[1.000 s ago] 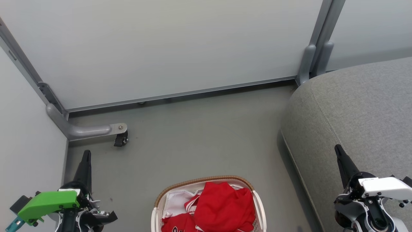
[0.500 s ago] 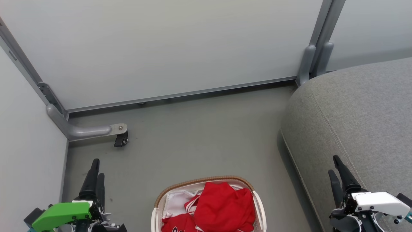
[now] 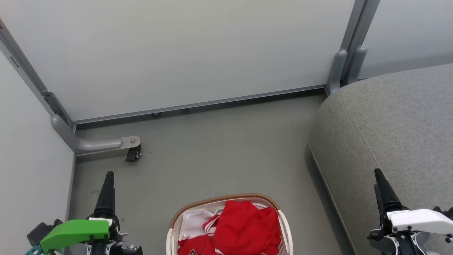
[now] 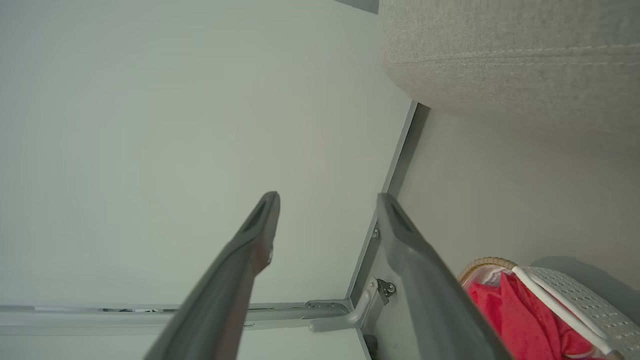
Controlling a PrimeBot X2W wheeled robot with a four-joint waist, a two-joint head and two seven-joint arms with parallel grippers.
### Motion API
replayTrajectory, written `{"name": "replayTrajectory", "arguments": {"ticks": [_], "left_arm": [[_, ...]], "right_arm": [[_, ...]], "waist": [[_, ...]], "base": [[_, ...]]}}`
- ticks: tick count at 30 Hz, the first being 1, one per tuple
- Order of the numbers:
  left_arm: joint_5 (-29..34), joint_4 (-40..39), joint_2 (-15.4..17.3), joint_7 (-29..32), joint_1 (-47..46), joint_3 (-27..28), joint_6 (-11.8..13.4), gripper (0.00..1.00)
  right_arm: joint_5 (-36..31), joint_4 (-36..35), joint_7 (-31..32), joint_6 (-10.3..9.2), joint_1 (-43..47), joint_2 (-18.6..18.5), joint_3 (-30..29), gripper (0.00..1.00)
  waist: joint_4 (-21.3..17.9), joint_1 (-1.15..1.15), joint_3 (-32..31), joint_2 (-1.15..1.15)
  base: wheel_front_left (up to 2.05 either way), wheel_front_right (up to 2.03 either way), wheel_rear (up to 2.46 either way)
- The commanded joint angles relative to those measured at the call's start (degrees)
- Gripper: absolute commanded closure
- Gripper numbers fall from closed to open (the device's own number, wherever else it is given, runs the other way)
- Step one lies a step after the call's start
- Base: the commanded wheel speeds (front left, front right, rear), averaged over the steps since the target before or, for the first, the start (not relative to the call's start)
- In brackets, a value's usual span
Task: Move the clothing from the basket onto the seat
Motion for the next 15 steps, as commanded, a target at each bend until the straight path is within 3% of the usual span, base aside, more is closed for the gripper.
{"name": "replayTrajectory", "arguments": {"ticks": [1,15], "left_arm": [[2.24,-1.2,0.3,-0.61,-0.31,-0.25,-0.13,0.0],[19.92,-4.89,0.41,-3.66,-0.48,-2.0,2.31,0.0]], "right_arm": [[-2.49,-1.43,-0.68,0.01,-0.26,-0.52,-0.34,0.0],[-21.0,-5.93,-3.74,0.01,0.41,-0.68,0.17,0.0]], "waist": [[0.0,0.0,0.01,0.0],[0.13,0.0,0.23,0.0]], "base": [[0.0,0.0,0.0],[0.0,0.0,0.0]]}}
